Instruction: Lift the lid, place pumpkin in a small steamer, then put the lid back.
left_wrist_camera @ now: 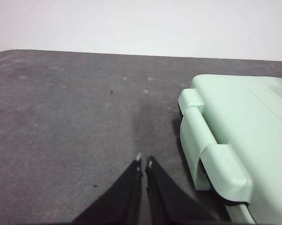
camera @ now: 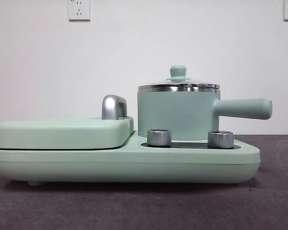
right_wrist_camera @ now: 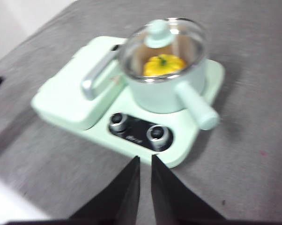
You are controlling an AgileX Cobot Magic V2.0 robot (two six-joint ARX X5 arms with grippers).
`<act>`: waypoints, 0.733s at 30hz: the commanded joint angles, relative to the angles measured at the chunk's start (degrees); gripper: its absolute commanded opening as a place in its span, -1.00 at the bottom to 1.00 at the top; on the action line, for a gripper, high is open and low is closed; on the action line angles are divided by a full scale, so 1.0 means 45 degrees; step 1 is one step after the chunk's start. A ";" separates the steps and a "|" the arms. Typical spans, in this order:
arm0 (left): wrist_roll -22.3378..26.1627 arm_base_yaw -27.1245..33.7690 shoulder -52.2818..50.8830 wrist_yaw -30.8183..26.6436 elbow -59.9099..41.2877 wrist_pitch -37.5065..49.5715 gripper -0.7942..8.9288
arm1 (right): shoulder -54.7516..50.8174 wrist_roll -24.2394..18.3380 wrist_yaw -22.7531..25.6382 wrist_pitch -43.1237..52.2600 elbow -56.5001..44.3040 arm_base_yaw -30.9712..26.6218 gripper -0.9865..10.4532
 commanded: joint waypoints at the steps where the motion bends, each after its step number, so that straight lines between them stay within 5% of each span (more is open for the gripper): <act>1: 0.0029 0.0015 -0.0015 0.0053 -0.0248 0.0155 -0.80 | -0.0219 -0.0058 -0.0330 0.1049 -0.0748 -0.1273 -0.77; 11: 0.0029 0.0015 -0.0015 0.0053 -0.0248 0.0155 -0.80 | -0.2603 -0.0068 -0.0151 1.0127 -0.7538 -0.5863 -0.77; 18: 0.0029 0.0015 -0.0015 0.0053 -0.0248 0.0155 -0.80 | -0.3891 -0.0078 -0.0044 1.1472 -0.9952 -0.7470 -0.77; 22: 0.0029 0.0015 -0.0015 0.0053 -0.0248 0.0151 -0.80 | -0.4308 -0.0923 -0.0214 1.1487 -1.0535 -0.7796 -0.79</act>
